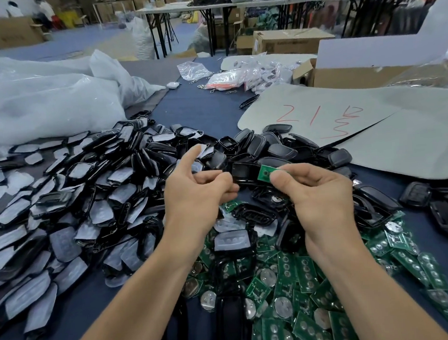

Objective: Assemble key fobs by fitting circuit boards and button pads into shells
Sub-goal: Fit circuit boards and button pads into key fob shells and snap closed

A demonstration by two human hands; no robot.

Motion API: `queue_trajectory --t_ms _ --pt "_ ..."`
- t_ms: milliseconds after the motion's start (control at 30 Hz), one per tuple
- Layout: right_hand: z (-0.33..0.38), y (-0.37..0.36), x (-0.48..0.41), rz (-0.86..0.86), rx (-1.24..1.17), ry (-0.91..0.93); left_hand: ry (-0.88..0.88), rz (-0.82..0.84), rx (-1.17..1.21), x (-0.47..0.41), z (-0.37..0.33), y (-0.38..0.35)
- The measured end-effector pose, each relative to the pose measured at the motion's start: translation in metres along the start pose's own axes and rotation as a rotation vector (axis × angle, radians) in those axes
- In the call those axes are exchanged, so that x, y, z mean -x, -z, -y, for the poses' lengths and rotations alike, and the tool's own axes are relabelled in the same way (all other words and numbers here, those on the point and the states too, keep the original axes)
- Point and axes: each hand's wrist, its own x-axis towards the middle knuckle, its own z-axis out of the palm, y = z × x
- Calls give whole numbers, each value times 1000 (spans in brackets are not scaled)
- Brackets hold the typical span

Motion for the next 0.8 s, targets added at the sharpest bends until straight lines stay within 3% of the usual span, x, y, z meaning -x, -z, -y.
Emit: queue_trajectory --t_ms 133,233,333,567,800 --pt "-1 -4 0 85 -122 -75 52 148 18 3 -1 -4" --pt "-2 -3 -1 108 -92 -38 44 304 -104 8 -3 -5" --pt "-5 -4 -1 124 -49 -7 24 358 -166 12 0 -8" --pt "-8 4 -9 -84 47 4 38 149 -118 0 2 0" --pt "-9 -5 0 106 158 115 58 127 -96 -1 -1 -1"
